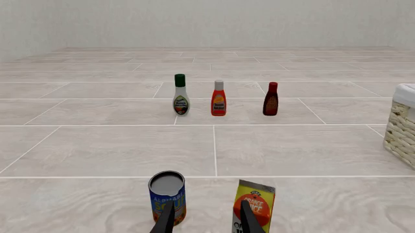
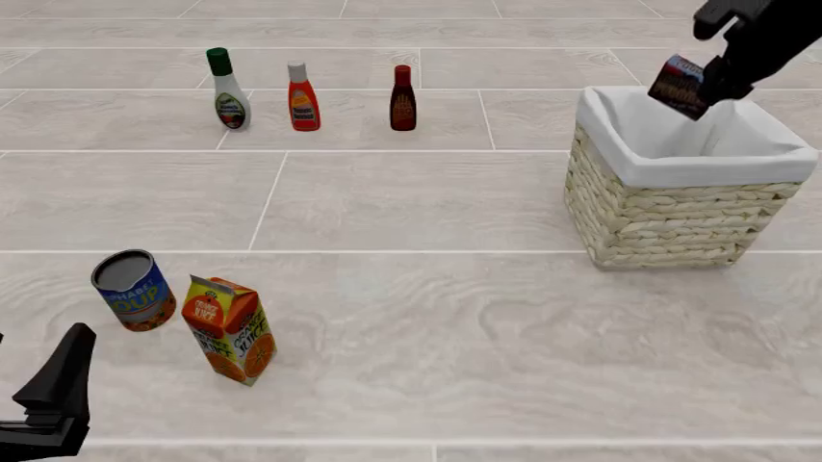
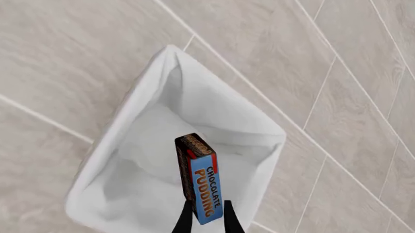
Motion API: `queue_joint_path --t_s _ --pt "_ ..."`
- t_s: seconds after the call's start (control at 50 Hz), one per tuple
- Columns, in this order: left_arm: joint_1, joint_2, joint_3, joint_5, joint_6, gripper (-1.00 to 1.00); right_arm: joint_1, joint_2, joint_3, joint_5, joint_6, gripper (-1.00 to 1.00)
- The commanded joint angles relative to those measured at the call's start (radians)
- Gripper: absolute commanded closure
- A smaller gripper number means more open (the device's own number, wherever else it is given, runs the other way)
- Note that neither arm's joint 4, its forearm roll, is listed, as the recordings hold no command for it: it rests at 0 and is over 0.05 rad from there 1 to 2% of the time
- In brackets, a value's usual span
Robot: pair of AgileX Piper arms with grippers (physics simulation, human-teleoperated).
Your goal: Pick the chocolate pudding and place it in the basket.
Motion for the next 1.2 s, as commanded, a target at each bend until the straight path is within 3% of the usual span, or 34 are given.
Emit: queue_joint_path --t_s 0.02,0.32,1.2 --pt "0.0 0.0 0.001 -0.001 0.001 -1.0 -0.021 0.054 -0.034 0.0 -0.005 1.0" --pt "0.001 0.0 0.001 -0.001 0.001 -1.0 -0.036 0.115 -0.066 -0.001 -0.023 1.0" --pt "0.001 0.0 0.001 -0.001 0.0 -1.0 -0.02 0.208 -0.091 -0.001 -0.008 1.0"
